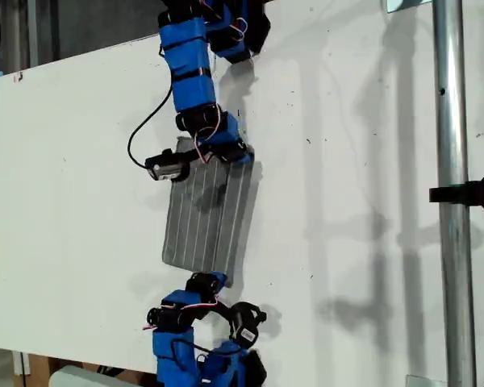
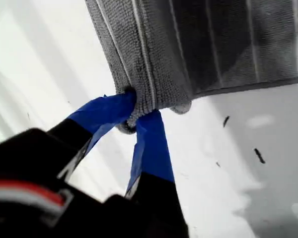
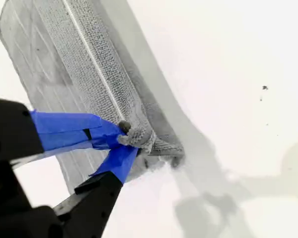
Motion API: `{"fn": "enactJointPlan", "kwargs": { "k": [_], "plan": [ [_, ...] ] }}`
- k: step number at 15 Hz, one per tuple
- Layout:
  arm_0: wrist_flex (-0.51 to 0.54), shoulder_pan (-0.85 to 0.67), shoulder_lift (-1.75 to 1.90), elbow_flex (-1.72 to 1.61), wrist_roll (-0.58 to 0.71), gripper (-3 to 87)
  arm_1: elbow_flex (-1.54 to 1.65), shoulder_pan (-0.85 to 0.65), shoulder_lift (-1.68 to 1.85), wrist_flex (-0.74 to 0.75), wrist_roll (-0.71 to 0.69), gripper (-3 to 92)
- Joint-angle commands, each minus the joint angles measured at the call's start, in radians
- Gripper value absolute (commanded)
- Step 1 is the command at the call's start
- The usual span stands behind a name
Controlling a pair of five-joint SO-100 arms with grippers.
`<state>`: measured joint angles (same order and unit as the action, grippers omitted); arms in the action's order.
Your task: Grasp corners of a towel and fold twice.
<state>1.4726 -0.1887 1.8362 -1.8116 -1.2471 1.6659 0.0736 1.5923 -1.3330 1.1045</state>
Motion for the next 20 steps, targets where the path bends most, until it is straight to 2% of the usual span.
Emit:
{"fn": "enactJointPlan", "kwargs": {
  "k": [1,4,6,9,12,16,18,20],
  "plan": [
    [-0.037,-0.170,-0.054,0.092,0.166,-2.8,0.000,-0.118,0.061,-0.003,-0.077,-0.3],
    [-0.052,-0.336,-0.252,0.296,0.380,-2.8,0.046,-0.318,0.117,-0.005,-0.201,-0.3],
    [-0.017,-0.411,-0.440,0.512,0.483,-2.8,0.049,-0.465,0.149,-0.009,-0.318,-0.3],
    [0.091,-0.520,-0.733,0.908,0.561,-2.8,-0.011,-0.667,0.146,0.031,-0.515,-0.3],
    [0.089,-0.634,-0.736,0.960,0.574,-2.7,-0.130,-0.807,0.067,0.086,-0.658,-0.3],
    [0.109,-0.693,-0.693,0.954,0.595,-2.6,-0.189,-0.853,-0.014,0.152,-0.693,-0.3],
    [0.143,-0.667,-0.686,0.942,0.583,-2.3,-0.135,-0.811,-0.028,0.143,-0.644,-0.3],
    [0.179,-0.612,-0.698,0.922,0.552,-0.9,-0.103,-0.753,-0.028,0.072,-0.568,-0.3]
  ]
}}
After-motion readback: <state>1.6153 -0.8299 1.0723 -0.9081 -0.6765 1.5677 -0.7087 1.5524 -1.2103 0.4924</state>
